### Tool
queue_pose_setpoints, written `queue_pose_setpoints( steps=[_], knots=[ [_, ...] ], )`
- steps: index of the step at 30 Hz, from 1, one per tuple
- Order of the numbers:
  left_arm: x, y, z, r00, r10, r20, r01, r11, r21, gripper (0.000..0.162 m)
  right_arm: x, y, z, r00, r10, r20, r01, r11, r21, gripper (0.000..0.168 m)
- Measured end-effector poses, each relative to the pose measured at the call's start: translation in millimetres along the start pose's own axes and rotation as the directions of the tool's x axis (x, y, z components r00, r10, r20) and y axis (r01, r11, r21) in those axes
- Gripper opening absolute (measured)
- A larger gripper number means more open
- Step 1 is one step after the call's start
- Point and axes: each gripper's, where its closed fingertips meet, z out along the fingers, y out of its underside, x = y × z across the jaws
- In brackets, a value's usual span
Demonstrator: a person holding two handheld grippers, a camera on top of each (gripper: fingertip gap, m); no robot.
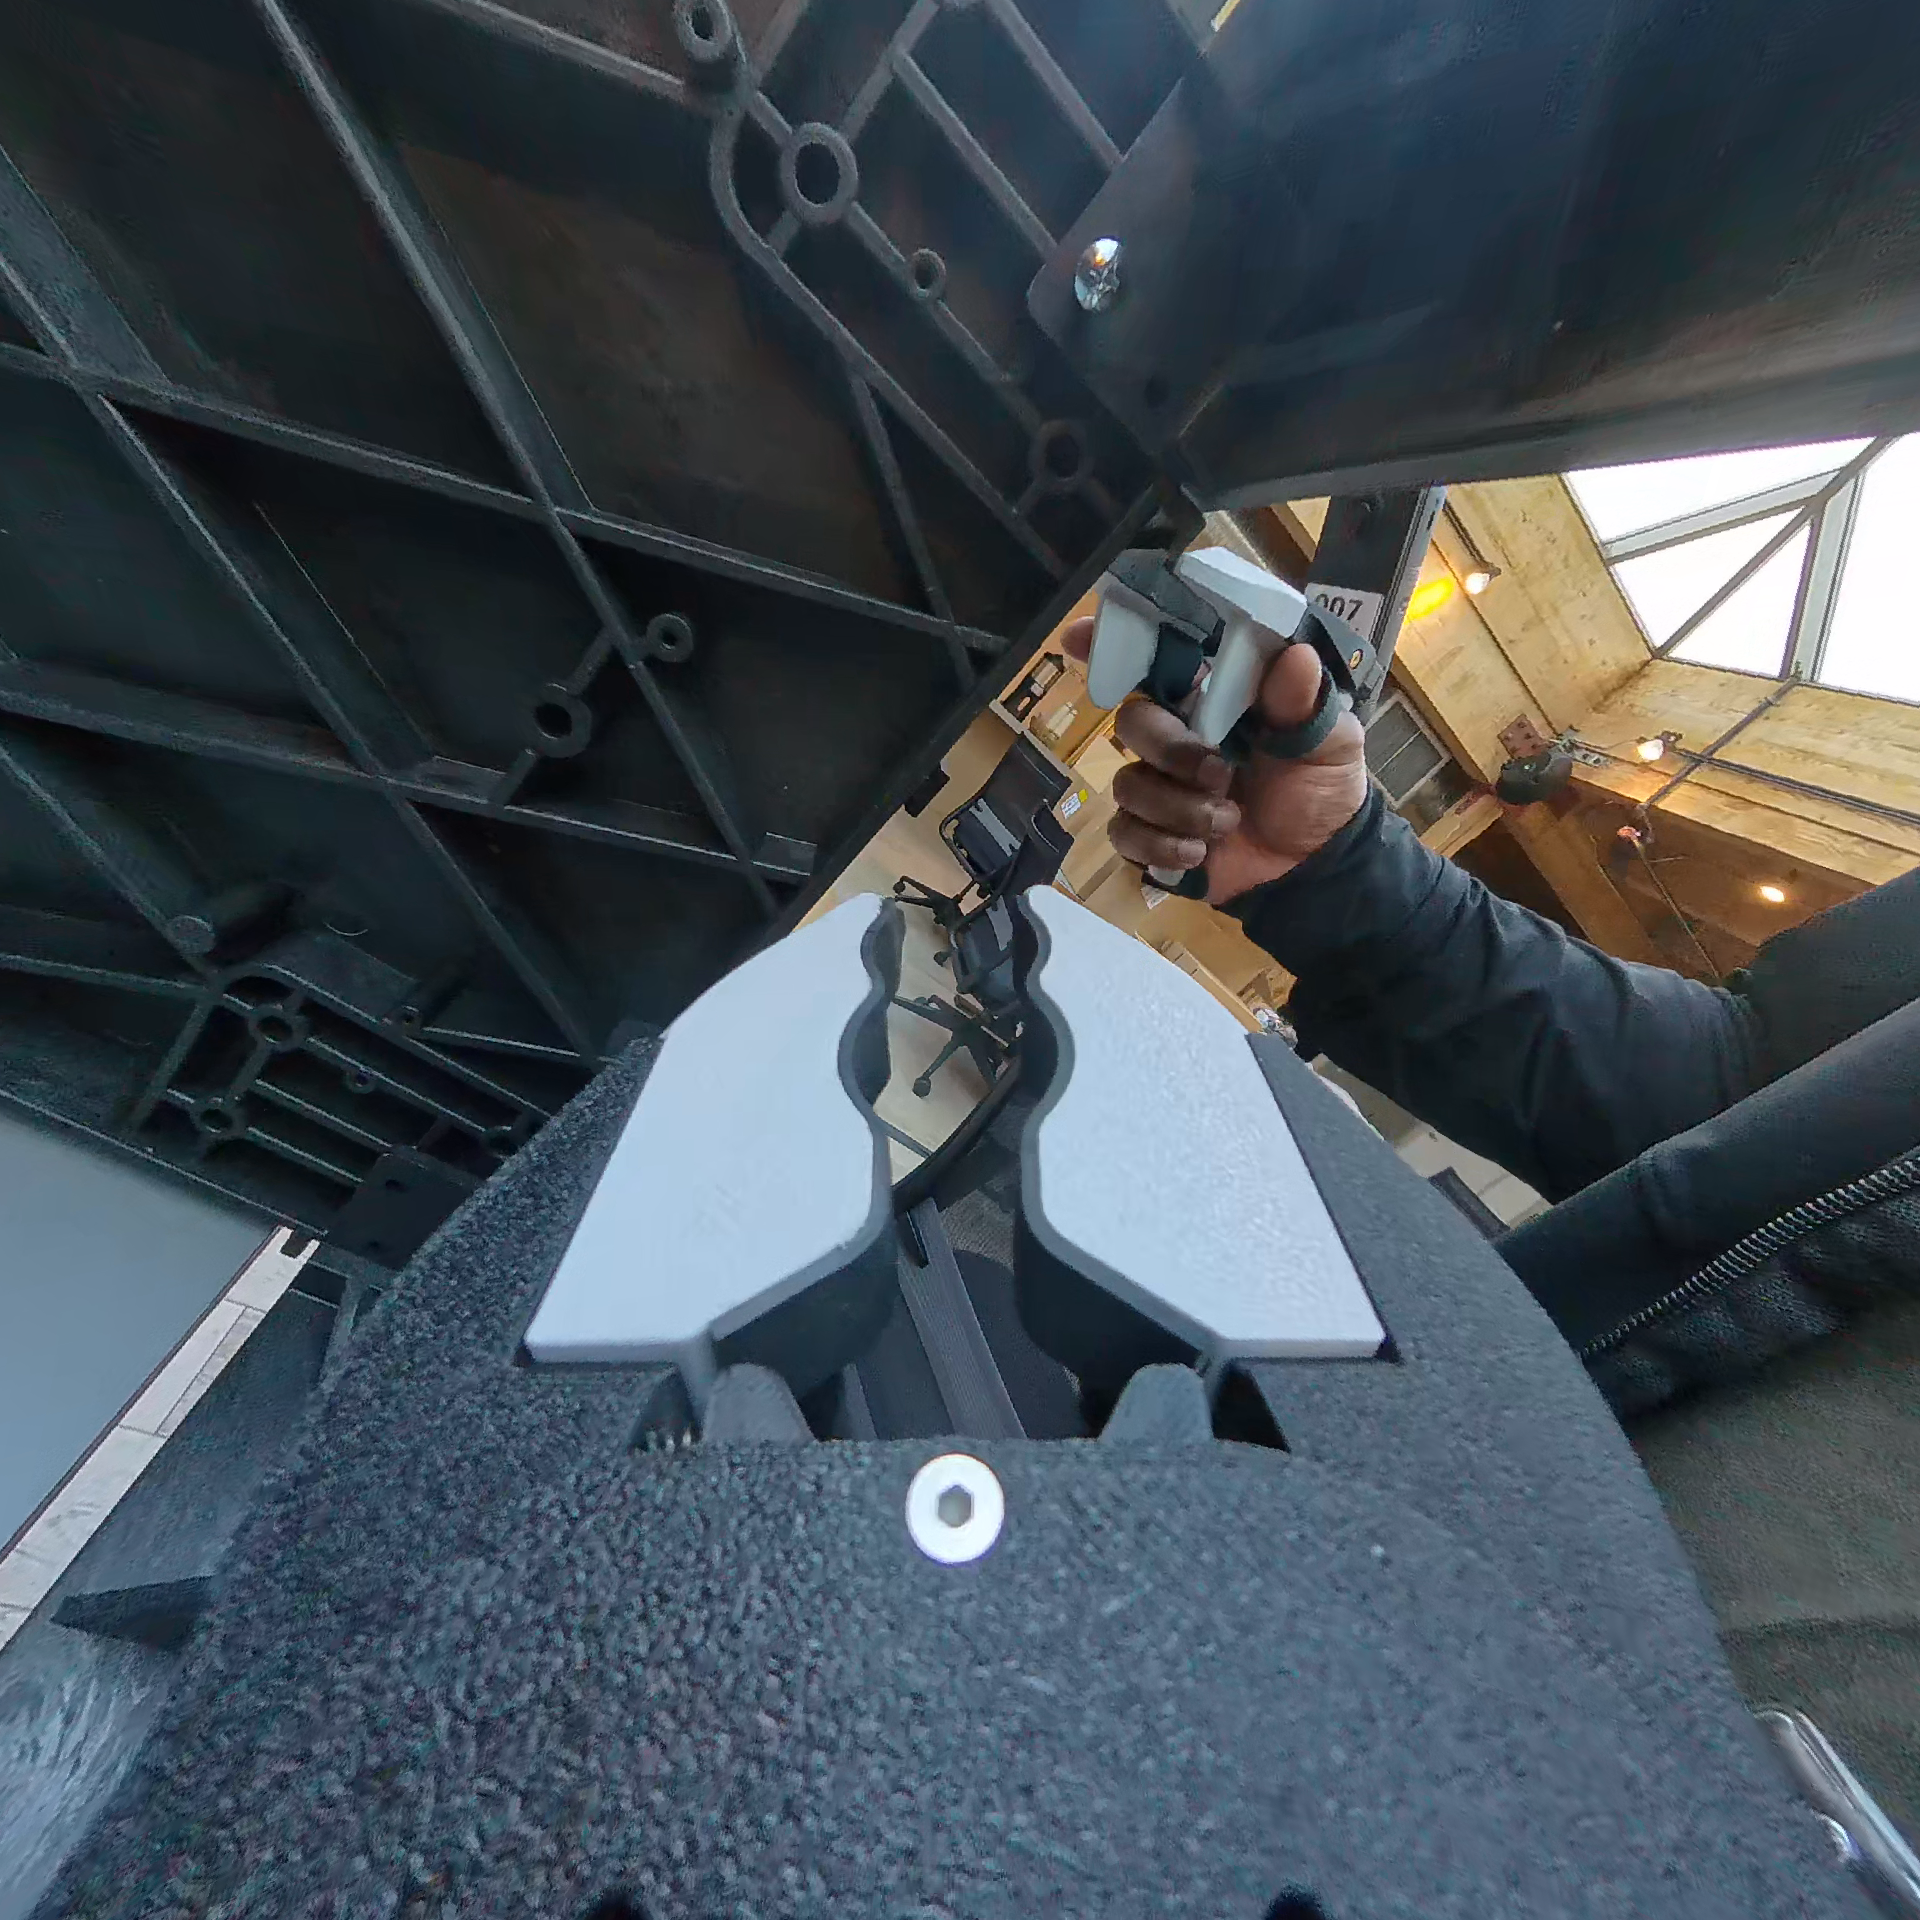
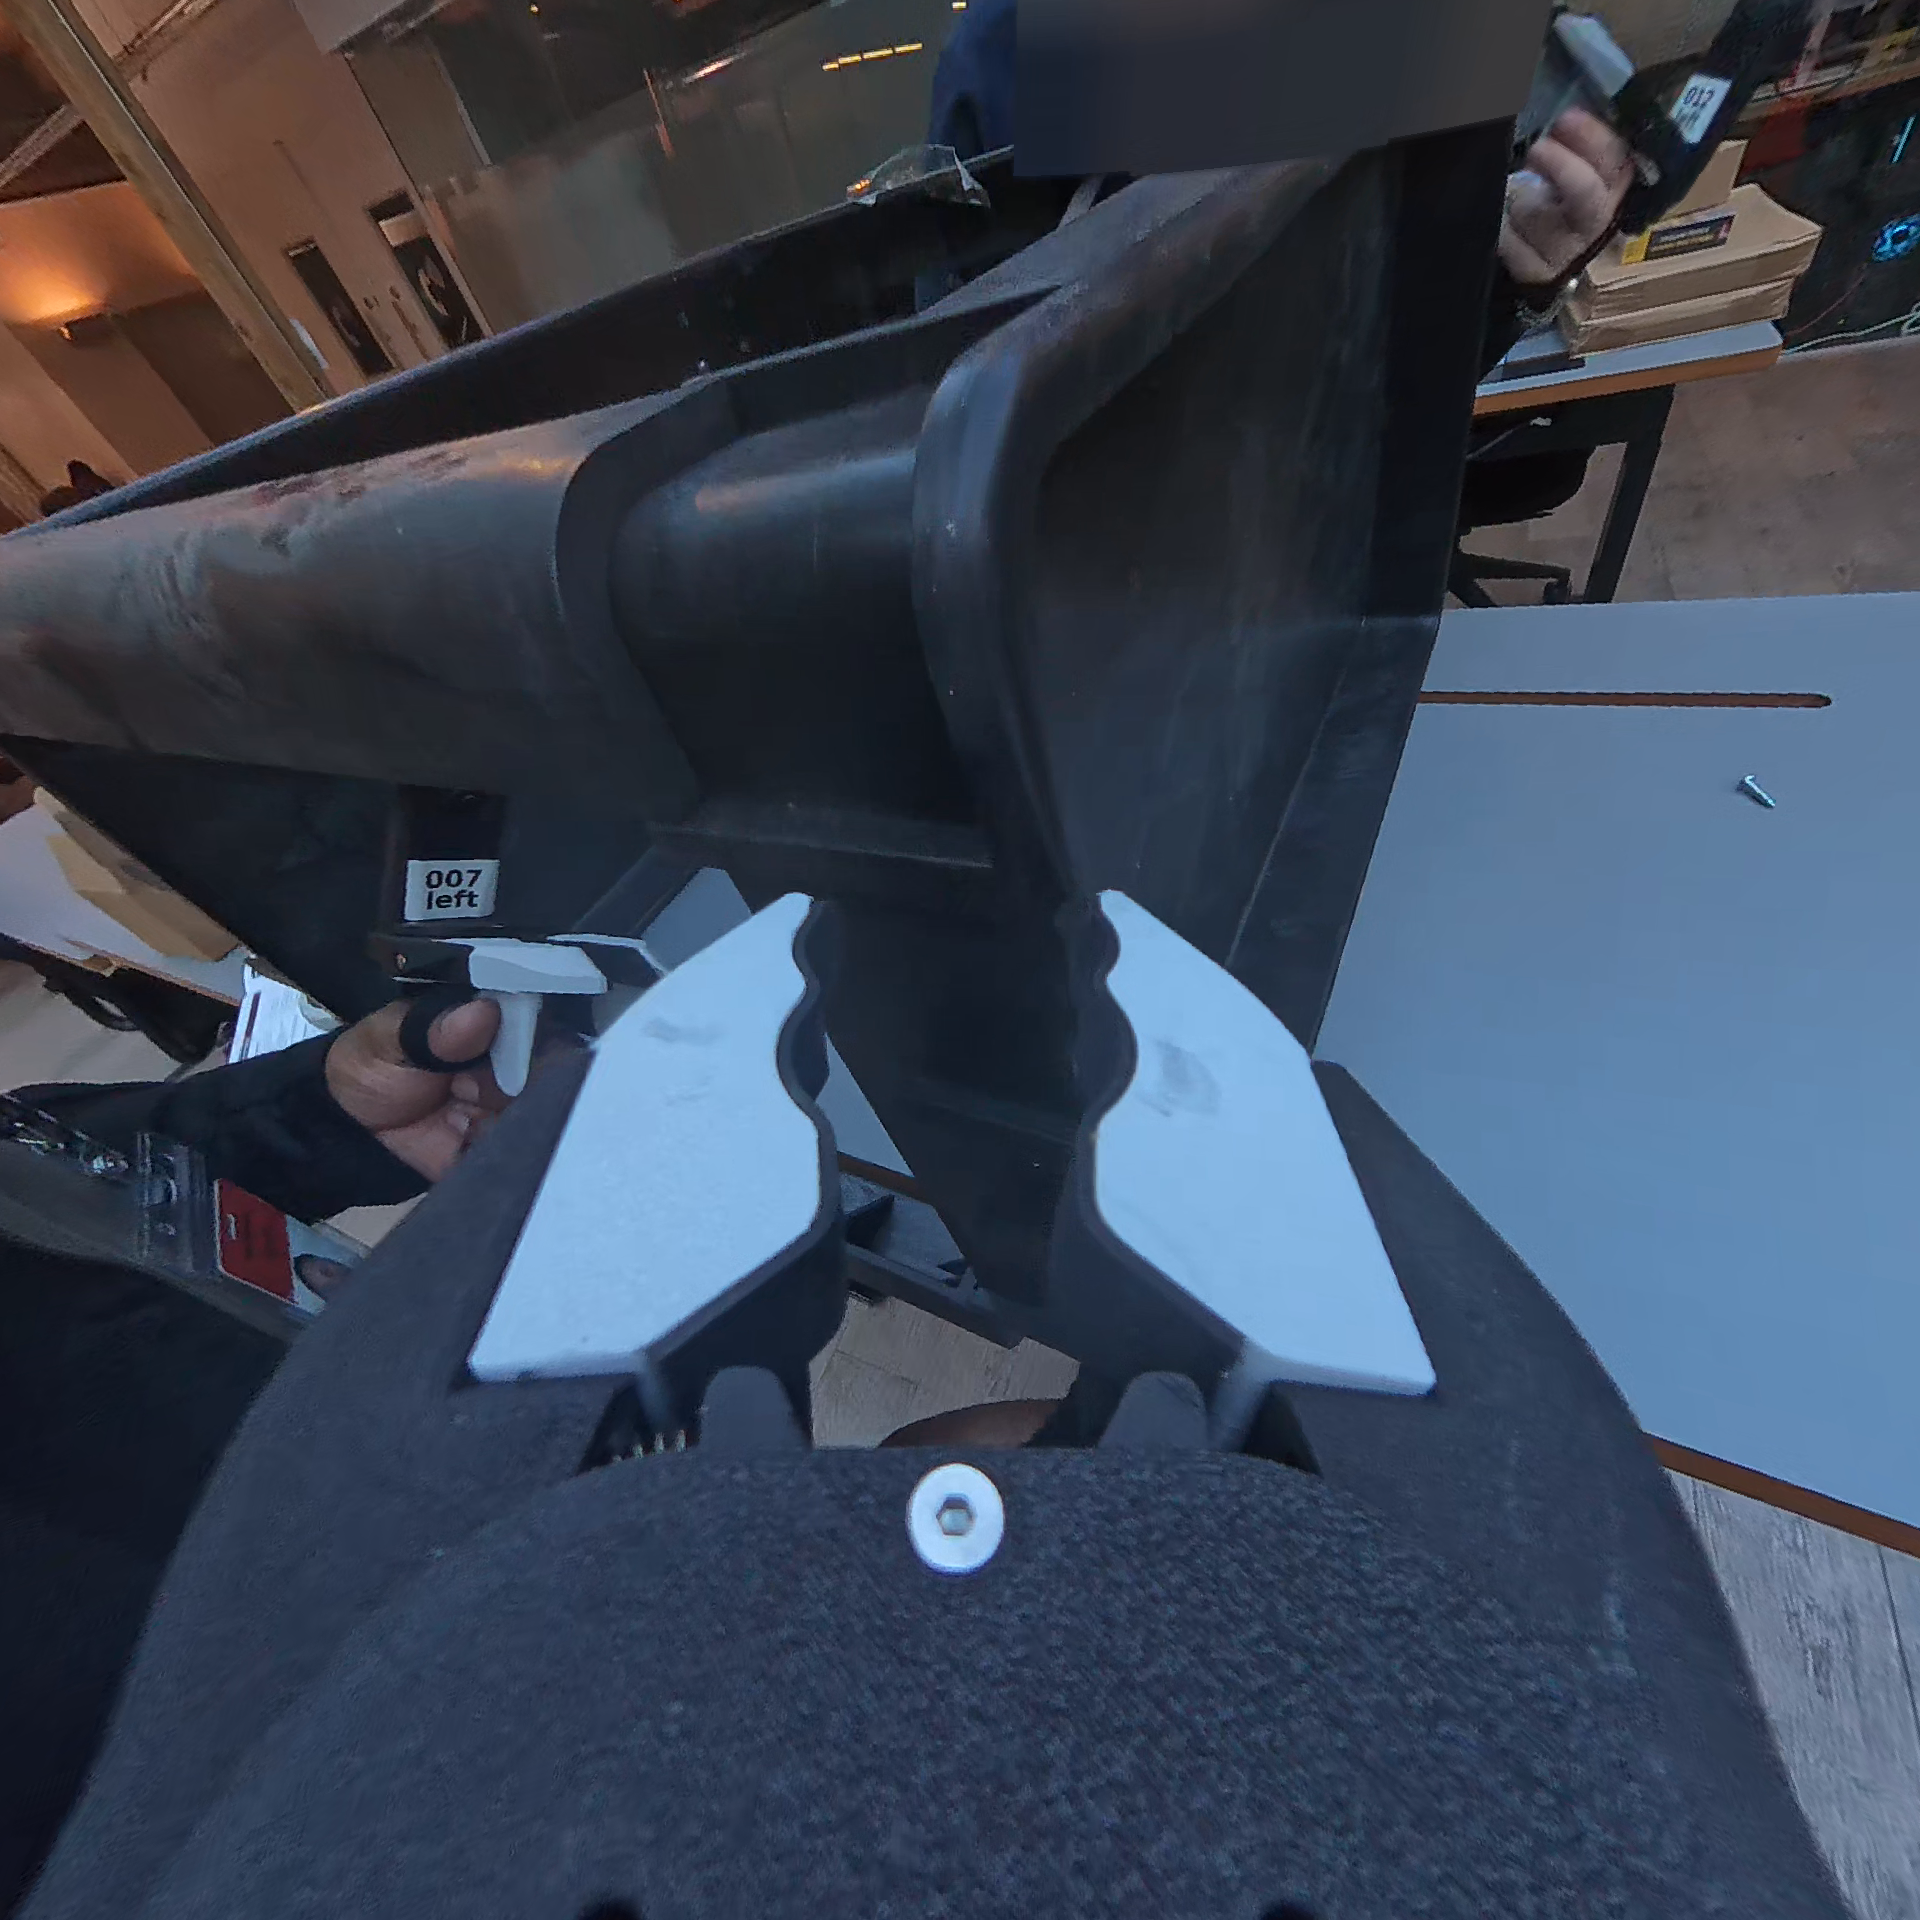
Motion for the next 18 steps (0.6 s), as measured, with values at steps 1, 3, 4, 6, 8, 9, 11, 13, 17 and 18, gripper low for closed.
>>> queue_pose_setpoints(
  steps=[1, 3, 4, 6, 8, 9, 11, 13, 17, 18],
  knots=[
    [0, 0, 0, 1.0, 0.0, 0.001, 0.0, 1.0, 0.002, 0.021, 0, 0, 0, 1.0, -0.003, -0.001, 0.003, 1.0, -0.007, 0.048],
    [-1, -1, -1, 1.0, -0.001, 0.004, 0.001, 1.0, 0.009, 0.021, 1, 0, 1, 1.0, -0.002, -0.003, 0.002, 1.0, -0.014, 0.049],
    [-1, -2, -2, 1.0, -0.002, 0.005, 0.002, 1.0, 0.011, 0.021, 2, 0, 2, 1.0, -0.003, -0.007, 0.002, 1.0, -0.017, 0.049],
    [-1, -2, -2, 1.0, -0.004, 0.005, 0.004, 1.0, 0.013, 0.021, 3, 0, 3, 1.0, -0.004, -0.013, 0.003, 1.0, -0.018, 0.049],
    [-1, -1, -2, 1.0, -0.003, 0.005, 0.003, 1.0, 0.012, 0.02, 3, 0, 5, 1.0, 0.0, -0.014, 0.0, 1.0, -0.019, 0.051],
    [0, -1, -1, 1.0, -0.004, 0.004, 0.004, 1.0, 0.012, 0.02, 3, 0, 6, 1.0, 0.002, -0.014, -0.003, 1.0, -0.02, 0.051],
    [0, -1, 0, 1.0, -0.004, 0.001, 0.004, 1.0, 0.009, 0.021, 4, 0, 7, 1.0, 0.004, -0.018, -0.004, 1.0, -0.024, 0.051],
    [1, -1, 0, 1.0, -0.001, 0.0, 0.001, 1.0, 0.009, 0.02, 5, 0, 8, 1.0, 0.007, -0.02, -0.007, 1.0, -0.029, 0.051],
    [1, -3, 0, 1.0, -0.002, 0.0, 0.002, 1.0, 0.013, 0.021, 8, 0, 11, 0.999, 0.001, -0.038, -0.003, 0.999, -0.036, 0.046],
    [1, -4, 0, 1.0, -0.002, 0.0, 0.002, 1.0, 0.013, 0.02, 9, 0, 12, 0.999, -0.003, -0.042, 0.001, 0.999, -0.037, 0.046]
  ],
)
